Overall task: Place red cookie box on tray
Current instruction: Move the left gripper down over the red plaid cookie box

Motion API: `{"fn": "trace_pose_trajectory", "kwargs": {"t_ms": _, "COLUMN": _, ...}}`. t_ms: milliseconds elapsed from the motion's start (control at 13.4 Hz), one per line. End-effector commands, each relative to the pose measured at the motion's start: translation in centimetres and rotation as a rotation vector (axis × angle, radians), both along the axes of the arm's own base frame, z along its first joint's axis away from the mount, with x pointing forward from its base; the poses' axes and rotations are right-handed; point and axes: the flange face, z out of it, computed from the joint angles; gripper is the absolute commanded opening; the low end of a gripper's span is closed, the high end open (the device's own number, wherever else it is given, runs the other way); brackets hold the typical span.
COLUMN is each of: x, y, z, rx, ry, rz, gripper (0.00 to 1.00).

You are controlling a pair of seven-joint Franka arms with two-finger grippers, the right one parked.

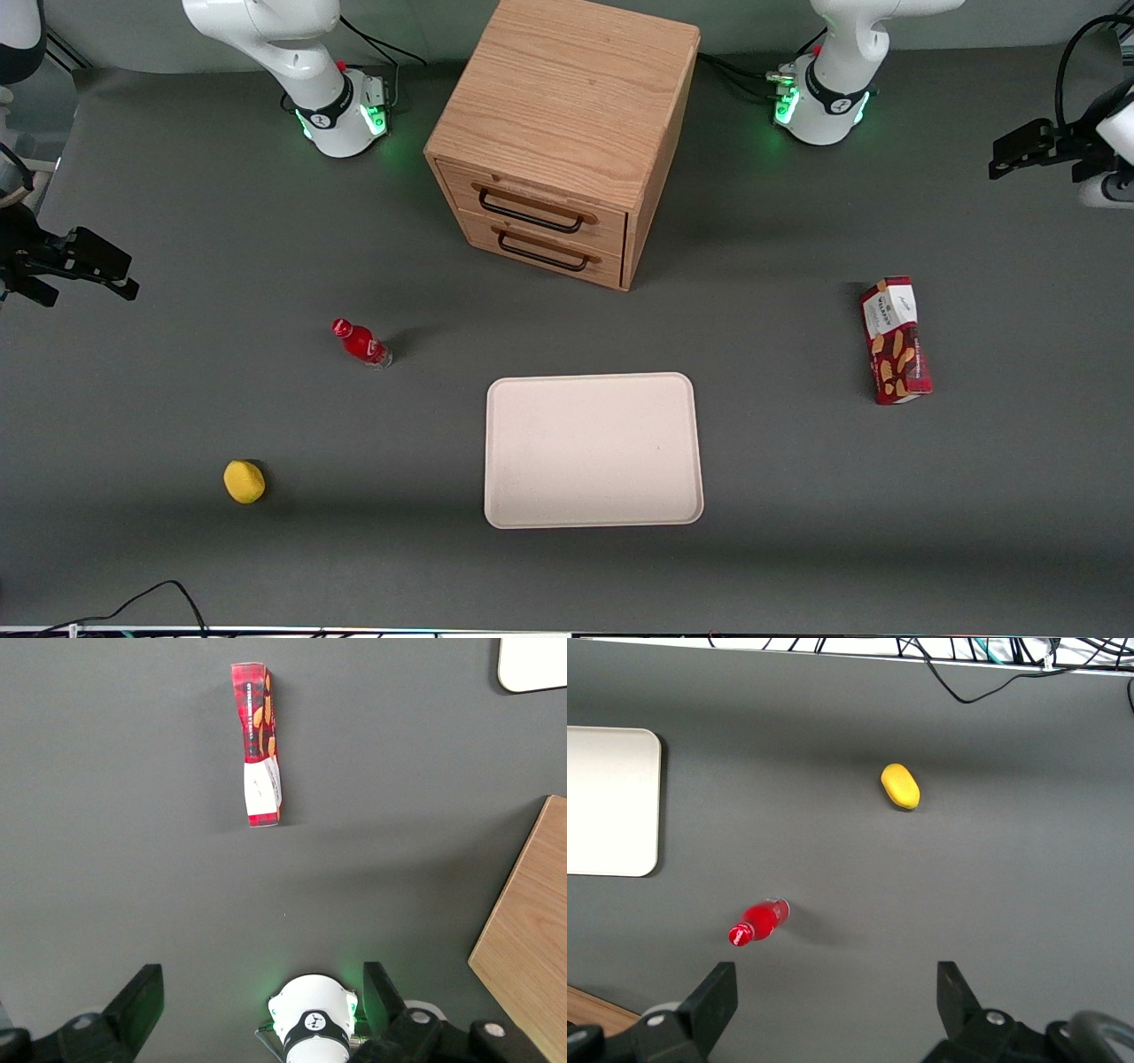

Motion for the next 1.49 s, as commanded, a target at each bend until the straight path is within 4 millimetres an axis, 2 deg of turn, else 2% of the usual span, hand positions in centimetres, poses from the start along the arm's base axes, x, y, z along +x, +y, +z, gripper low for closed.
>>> {"fn": "trace_pose_trajectory", "kwargs": {"t_ms": 0, "x": 0.3, "y": -0.4, "z": 0.9, "rx": 0.017, "ry": -0.008, "rz": -0.007, "gripper": 1.00}}
{"fn": "trace_pose_trajectory", "kwargs": {"t_ms": 224, "x": 0.7, "y": -0.4, "z": 1.2, "rx": 0.018, "ry": -0.024, "rz": 0.007, "gripper": 1.00}}
{"fn": "trace_pose_trajectory", "kwargs": {"t_ms": 299, "x": 1.1, "y": -0.2, "z": 0.9, "rx": 0.017, "ry": -0.034, "rz": 0.011, "gripper": 1.00}}
{"fn": "trace_pose_trajectory", "kwargs": {"t_ms": 373, "x": 2.3, "y": 0.8, "z": -0.3, "rx": 0.012, "ry": -0.042, "rz": 0.027, "gripper": 1.00}}
{"fn": "trace_pose_trajectory", "kwargs": {"t_ms": 597, "x": 7.8, "y": 1.6, "z": -9.1, "rx": 0.013, "ry": -0.041, "rz": 0.019, "gripper": 1.00}}
{"fn": "trace_pose_trajectory", "kwargs": {"t_ms": 746, "x": 9.8, "y": 1.6, "z": -15.5, "rx": 0.014, "ry": -0.035, "rz": 0.015, "gripper": 1.00}}
{"fn": "trace_pose_trajectory", "kwargs": {"t_ms": 970, "x": 9.4, "y": 1.9, "z": -26.3, "rx": 0.007, "ry": -0.088, "rz": -0.023, "gripper": 1.00}}
{"fn": "trace_pose_trajectory", "kwargs": {"t_ms": 1119, "x": 9.1, "y": 2.1, "z": -31.1, "rx": 0.005, "ry": -0.127, "rz": -0.037, "gripper": 1.00}}
{"fn": "trace_pose_trajectory", "kwargs": {"t_ms": 1269, "x": 7.9, "y": 2.3, "z": -34.7, "rx": 0.004, "ry": -0.159, "rz": -0.052, "gripper": 1.00}}
{"fn": "trace_pose_trajectory", "kwargs": {"t_ms": 1343, "x": 6.7, "y": 2.5, "z": -36.5, "rx": 0.006, "ry": -0.196, "rz": -0.049, "gripper": 0.94}}
{"fn": "trace_pose_trajectory", "kwargs": {"t_ms": 1418, "x": 6.0, "y": 2.8, "z": -37.5, "rx": 0.007, "ry": -0.219, "rz": -0.043, "gripper": 0.47}}
